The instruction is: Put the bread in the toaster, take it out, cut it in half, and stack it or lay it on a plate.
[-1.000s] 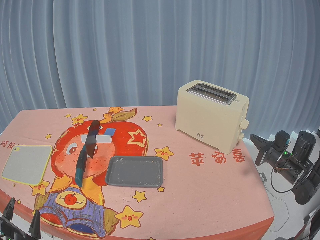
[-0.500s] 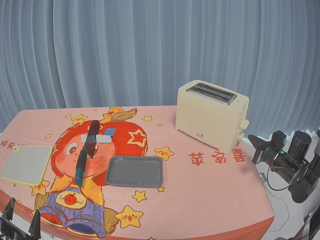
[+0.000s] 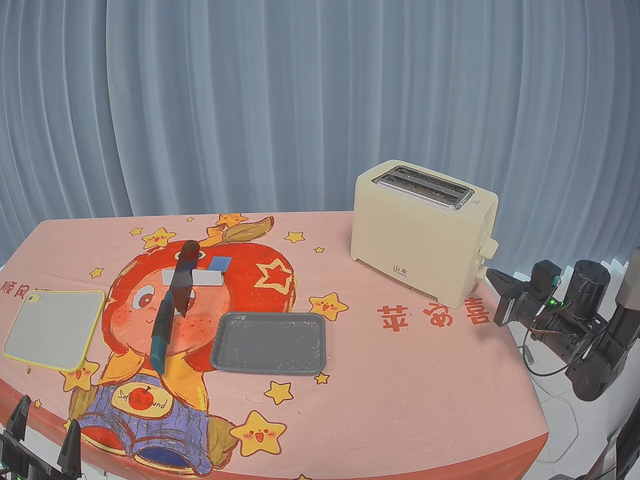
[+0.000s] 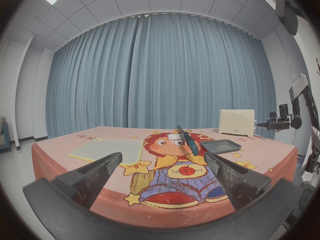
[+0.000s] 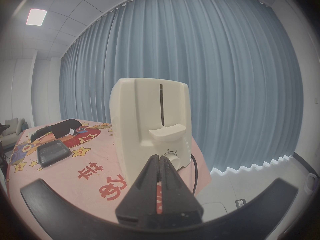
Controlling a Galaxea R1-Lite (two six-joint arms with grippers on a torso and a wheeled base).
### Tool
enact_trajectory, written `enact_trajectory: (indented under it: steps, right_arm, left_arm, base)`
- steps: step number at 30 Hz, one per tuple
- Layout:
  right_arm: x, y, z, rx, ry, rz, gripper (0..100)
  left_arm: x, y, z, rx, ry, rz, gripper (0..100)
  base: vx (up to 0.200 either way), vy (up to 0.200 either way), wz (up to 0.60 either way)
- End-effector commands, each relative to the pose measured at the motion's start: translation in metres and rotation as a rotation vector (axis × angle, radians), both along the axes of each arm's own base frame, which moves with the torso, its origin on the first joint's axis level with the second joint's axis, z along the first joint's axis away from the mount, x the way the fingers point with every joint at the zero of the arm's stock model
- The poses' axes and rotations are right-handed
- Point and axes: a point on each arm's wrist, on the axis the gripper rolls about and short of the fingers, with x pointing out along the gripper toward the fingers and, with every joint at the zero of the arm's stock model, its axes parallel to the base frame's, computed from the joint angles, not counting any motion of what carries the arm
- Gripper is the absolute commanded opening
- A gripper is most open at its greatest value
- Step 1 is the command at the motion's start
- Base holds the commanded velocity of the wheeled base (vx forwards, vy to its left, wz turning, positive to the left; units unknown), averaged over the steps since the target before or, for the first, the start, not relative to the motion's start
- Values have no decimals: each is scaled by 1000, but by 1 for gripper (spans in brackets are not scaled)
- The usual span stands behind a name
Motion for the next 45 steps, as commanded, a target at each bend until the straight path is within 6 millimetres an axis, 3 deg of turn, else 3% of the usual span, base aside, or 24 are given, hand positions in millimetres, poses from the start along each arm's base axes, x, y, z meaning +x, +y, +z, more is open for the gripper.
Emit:
enact_trajectory:
  steps: [1,45]
  right_arm:
    - [6,1,-5,-1,3,-2,0]
    - [18,2,-16,7,24,-8,0]
  left_arm:
    - [1,0,-5,0,18,1,100]
    - [1,0,-5,0,18,1,100]
  base:
    - [0,0,0]
    - [0,0,0]
